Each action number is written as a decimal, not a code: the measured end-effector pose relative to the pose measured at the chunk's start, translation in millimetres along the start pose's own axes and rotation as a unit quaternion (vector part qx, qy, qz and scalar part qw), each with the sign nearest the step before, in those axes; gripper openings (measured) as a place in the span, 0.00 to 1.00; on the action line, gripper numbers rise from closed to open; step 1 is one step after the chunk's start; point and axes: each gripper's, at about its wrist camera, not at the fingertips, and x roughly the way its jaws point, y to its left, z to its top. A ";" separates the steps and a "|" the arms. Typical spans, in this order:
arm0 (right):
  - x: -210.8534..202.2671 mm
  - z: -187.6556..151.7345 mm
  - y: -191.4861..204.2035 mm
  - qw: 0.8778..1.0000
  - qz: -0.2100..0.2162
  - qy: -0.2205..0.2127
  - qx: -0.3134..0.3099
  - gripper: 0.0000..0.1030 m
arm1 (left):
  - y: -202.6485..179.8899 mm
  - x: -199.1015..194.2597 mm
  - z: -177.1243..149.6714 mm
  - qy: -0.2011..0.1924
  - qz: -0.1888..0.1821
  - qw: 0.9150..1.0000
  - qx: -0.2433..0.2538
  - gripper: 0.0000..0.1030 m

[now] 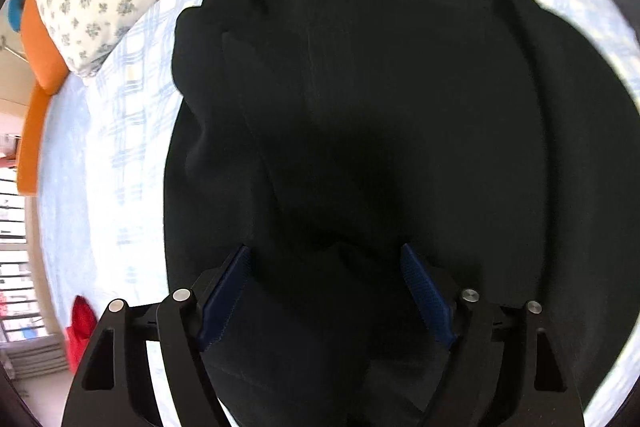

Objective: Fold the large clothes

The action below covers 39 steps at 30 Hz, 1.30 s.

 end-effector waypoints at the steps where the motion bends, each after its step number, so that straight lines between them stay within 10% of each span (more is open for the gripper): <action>1: -1.8 -1.0 -0.6 1.000 0.003 -0.001 0.003 0.07 | 1.9 1.0 -0.8 0.002 -0.004 1.000 -0.005 0.77; 4: -6.1 -1.4 -2.0 1.000 0.015 -0.006 0.011 0.20 | 10.1 -0.1 -5.5 0.004 -0.019 1.000 -0.018 0.65; 5: -7.6 -0.9 -2.3 1.000 0.012 -0.007 0.013 0.56 | 12.2 -2.4 -7.7 0.003 -0.024 1.000 -0.019 0.62; 7: -13.8 -1.5 -3.6 1.000 0.009 -0.024 0.015 0.92 | 14.9 -6.6 -11.1 0.002 -0.019 1.000 -0.017 0.44; 19: 18.8 18.7 -37.4 0.991 0.100 0.028 0.085 0.71 | 27.9 -10.0 -21.0 -0.005 -0.048 0.998 -0.029 0.36; 25: 58.0 35.2 -22.6 0.993 -0.006 0.115 0.027 0.69 | 30.7 -12.1 -26.3 -0.008 -0.063 0.997 -0.032 0.36; 28: 64.0 37.5 -20.3 0.991 0.004 0.129 0.032 0.27 | 36.3 -14.9 -29.4 -0.010 -0.075 0.996 -0.038 0.35; 39: 39.3 44.6 -23.3 0.989 0.077 0.102 0.077 0.12 | 92.7 -49.8 -34.9 -0.033 -0.131 0.987 -0.085 0.20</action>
